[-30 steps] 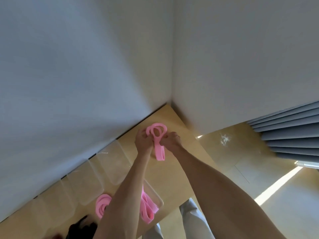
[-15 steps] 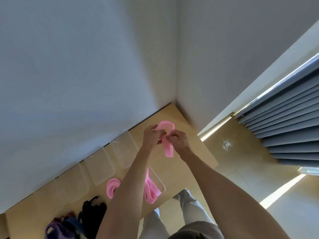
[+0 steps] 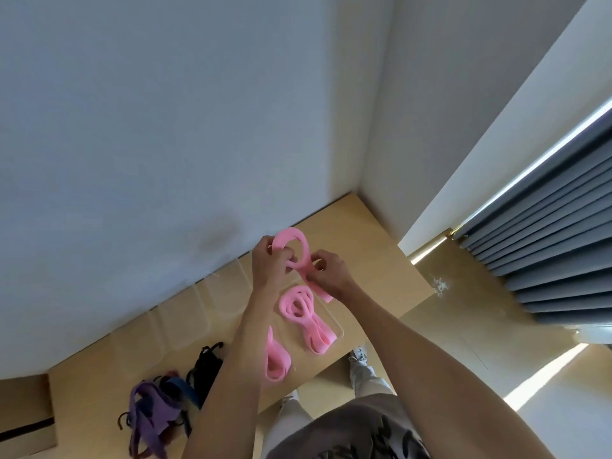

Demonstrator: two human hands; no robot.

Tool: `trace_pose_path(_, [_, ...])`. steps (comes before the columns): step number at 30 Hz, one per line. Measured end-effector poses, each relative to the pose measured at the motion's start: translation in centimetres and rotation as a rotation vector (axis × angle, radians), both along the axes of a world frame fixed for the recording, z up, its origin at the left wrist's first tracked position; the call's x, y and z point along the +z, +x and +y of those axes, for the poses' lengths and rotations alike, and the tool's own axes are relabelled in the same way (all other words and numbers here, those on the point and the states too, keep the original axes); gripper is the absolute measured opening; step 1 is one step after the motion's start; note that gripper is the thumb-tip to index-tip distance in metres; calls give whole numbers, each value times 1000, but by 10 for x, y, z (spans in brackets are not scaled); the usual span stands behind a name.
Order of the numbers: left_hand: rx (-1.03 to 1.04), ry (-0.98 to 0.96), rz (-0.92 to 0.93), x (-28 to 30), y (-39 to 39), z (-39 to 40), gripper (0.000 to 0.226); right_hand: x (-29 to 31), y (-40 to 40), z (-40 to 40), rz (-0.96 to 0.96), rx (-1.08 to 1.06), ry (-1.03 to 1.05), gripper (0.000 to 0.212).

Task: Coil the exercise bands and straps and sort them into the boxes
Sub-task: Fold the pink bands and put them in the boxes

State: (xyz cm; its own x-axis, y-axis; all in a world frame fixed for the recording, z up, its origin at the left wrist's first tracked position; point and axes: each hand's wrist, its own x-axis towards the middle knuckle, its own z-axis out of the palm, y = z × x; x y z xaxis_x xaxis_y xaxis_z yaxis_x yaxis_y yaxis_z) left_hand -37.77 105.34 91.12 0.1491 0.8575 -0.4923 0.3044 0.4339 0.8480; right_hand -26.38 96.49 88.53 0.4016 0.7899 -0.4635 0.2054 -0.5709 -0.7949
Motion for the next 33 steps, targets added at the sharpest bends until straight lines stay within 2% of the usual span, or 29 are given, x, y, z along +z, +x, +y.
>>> trace_pose_path(2, [36,-102,-106,-1,-32,1,20,-1,-33,-1,28,60,-2,28])
trace_pose_path(5, [7,-189,-209,-10,-83,1,23,-13,-88,-7,-3,116,-33,42])
trace_pose_path(7, [-72,-151,-120,-23,-119,1,19,-27,-120,-13,-76,85,-78,44])
trace_pose_path(10, [-195,-17,126,-48,-164,0,16,-44,-158,-21,-176,76,-161,40])
trace_pose_path(13, [-249,9,249,-71,-191,-5,20,-57,-189,-28,-230,80,-238,37])
trace_pose_path(16, [-396,38,396,-95,-202,-8,12,-71,-208,-33,-216,50,-320,39])
trace_pose_path(20, [-541,66,464,-117,-198,-9,19,-90,-221,-41,-231,30,-400,34])
trace_pose_path(24, [-558,101,511,-134,-187,-6,26,-108,-228,-43,-280,77,-434,33])
trace_pose_path(28, [-564,151,647,-141,-182,-6,28,-115,-227,-38,-314,160,-464,41])
trace_pose_path(33, [-565,179,746,-125,-181,-9,23,-104,-214,-30,-271,83,-441,34])
